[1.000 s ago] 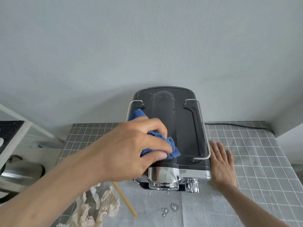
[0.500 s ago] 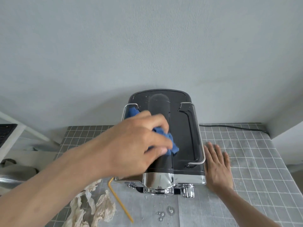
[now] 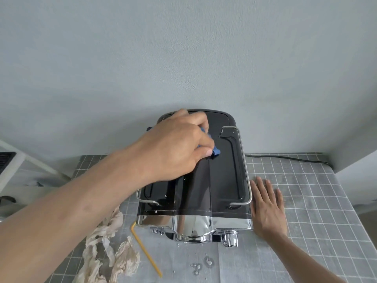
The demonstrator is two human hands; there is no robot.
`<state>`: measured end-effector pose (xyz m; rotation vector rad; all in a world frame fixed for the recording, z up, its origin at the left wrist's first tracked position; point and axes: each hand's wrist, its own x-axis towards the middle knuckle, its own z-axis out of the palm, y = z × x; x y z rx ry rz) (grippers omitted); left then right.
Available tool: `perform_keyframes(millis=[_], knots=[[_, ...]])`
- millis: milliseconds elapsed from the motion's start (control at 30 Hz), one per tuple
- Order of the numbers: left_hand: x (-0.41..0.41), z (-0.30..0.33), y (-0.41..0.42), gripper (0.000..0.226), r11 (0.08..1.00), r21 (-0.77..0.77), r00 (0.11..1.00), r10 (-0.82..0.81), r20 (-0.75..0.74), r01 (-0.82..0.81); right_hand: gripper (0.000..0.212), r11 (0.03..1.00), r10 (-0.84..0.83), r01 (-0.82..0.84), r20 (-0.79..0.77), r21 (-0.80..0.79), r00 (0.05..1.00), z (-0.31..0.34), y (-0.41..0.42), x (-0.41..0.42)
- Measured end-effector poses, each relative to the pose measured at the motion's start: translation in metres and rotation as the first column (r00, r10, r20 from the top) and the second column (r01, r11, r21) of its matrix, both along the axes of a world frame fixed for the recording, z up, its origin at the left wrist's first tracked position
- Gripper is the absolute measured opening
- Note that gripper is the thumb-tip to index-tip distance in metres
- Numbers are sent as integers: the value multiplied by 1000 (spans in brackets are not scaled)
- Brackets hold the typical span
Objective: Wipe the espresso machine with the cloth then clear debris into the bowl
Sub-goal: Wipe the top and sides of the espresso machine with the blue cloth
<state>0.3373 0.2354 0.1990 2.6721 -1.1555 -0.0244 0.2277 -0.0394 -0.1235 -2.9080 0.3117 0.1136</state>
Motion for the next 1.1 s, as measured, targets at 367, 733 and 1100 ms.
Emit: perform_keyframes(millis=[367,733,1100], knots=[[-52,23,52,29,991,18,957,-123,-263,132,73,1000,15,-16,12,15,1000,-4,-2,-1],[-33,1,58,35,985,74,986,151,71,-156,93,997,8,-14,81,77,997,16,7,-6],[-69,14,86,34,990,106,986,-81,-145,97,109,996,8,-20,126,91,992,12,7,-6]])
